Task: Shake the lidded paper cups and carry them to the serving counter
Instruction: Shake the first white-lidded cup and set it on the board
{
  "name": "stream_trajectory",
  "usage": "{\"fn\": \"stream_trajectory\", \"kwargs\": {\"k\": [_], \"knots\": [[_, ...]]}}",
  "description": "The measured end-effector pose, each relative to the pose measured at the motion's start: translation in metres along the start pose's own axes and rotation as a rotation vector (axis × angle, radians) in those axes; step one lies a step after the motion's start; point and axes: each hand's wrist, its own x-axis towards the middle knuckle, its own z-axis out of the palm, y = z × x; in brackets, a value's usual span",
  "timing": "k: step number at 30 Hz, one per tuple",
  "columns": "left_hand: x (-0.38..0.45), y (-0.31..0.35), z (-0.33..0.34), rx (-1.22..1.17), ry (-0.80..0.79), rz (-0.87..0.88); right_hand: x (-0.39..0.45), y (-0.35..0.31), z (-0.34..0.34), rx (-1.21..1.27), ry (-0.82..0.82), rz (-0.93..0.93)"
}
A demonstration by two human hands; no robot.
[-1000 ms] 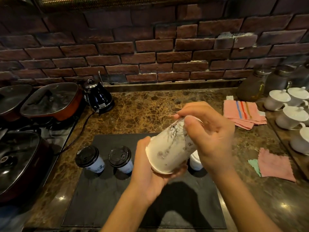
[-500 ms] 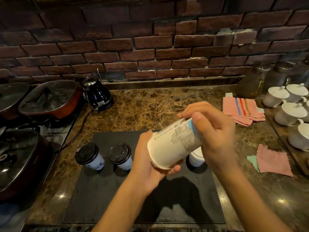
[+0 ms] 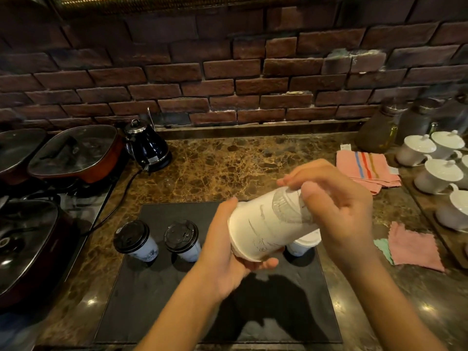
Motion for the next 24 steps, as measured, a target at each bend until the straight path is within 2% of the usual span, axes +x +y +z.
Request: {"fn": "stream_trajectory", "kwargs": {"k": [3,4,6,7,9,11,12,13,15,17,18,20,21,23,24], "knots": [[0.004,-0.011,-0.001,0.262,0.113,0.425,0.000,0.007,0.008,0.114,0.188,0.295],[0.006,-0.014,-0.003,0.341,0.151,0.509,-0.001,0.012,0.009,0.098,0.186,0.370],[0.004,-0.014,-0.007,0.345,0.210,0.485,-0.007,0.022,0.008,0.006,0.034,0.403],[0.001,-0.009,-0.009,0.305,0.209,0.434,-0.010,0.023,0.004,-0.067,-0.094,0.353],[-0.003,0.003,-0.015,0.267,0.178,0.359,-0.013,0.020,-0.010,-0.335,-0.384,0.127],[-0.004,0.013,-0.023,0.325,0.157,0.388,-0.015,0.019,-0.017,-0.618,-0.659,-0.055],[-0.004,0.017,-0.025,0.362,0.158,0.417,-0.017,0.016,-0.016,-0.740,-0.716,-0.100],[-0.004,0.020,-0.028,0.397,0.168,0.440,-0.021,0.015,-0.014,-0.828,-0.706,-0.129],[-0.006,0.024,-0.031,0.465,0.164,0.494,-0.031,0.015,-0.007,-0.863,-0.616,-0.152],[-0.009,0.025,-0.033,0.573,0.119,0.559,-0.041,0.017,0.000,-0.735,-0.518,-0.050],[-0.011,0.027,-0.034,0.632,0.099,0.585,-0.042,0.015,0.002,-0.576,-0.472,0.095],[-0.014,0.030,-0.033,0.737,0.065,0.612,-0.045,0.017,0.003,-0.045,-0.402,0.529],[-0.013,0.031,-0.033,0.764,0.060,0.610,-0.045,0.019,0.004,0.174,-0.390,0.674],[-0.009,0.033,-0.033,0.759,0.082,0.599,-0.041,0.018,0.005,0.264,-0.356,0.743],[-0.007,0.034,-0.033,0.730,0.096,0.585,-0.039,0.013,0.006,0.153,-0.350,0.685]]}}
